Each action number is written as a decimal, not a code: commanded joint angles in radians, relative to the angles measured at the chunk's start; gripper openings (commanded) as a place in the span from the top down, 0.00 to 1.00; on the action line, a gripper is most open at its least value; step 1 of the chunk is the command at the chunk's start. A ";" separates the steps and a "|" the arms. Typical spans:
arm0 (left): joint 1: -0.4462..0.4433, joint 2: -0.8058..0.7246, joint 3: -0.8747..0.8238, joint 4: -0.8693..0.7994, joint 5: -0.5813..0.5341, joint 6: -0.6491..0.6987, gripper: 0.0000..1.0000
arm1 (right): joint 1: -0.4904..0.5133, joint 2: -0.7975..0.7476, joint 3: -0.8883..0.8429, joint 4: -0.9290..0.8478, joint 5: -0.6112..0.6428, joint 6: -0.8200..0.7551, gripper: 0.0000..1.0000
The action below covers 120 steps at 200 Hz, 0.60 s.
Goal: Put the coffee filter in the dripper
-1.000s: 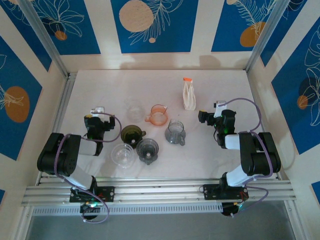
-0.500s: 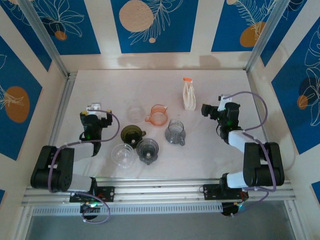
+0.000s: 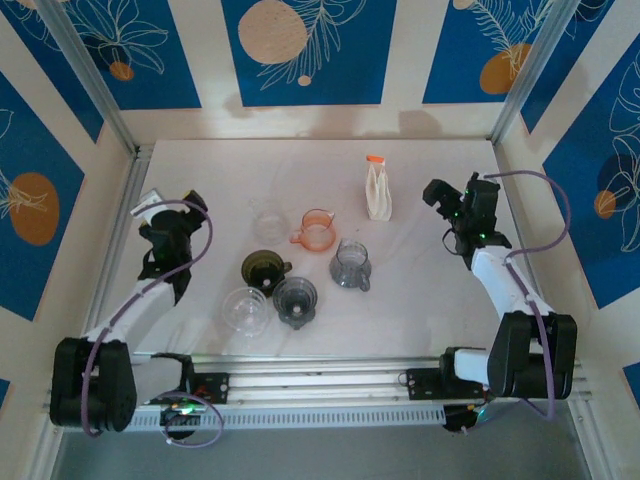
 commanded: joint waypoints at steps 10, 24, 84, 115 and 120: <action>0.011 -0.039 0.051 -0.086 0.176 -0.136 0.00 | -0.033 0.047 -0.026 -0.016 -0.298 0.183 0.01; 0.010 -0.055 0.061 -0.098 0.232 -0.179 0.00 | -0.029 0.061 -0.002 -0.022 -0.416 0.126 0.01; -0.004 -0.051 0.176 -0.354 0.595 -0.186 0.06 | 0.085 -0.016 -0.012 -0.133 -0.491 0.006 0.01; -0.073 -0.074 0.198 -0.514 0.661 -0.142 0.07 | 0.253 -0.169 -0.045 -0.230 -0.325 -0.098 0.07; -0.091 -0.083 0.195 -0.532 0.659 -0.136 0.07 | 0.290 -0.199 -0.061 -0.233 -0.278 -0.108 0.07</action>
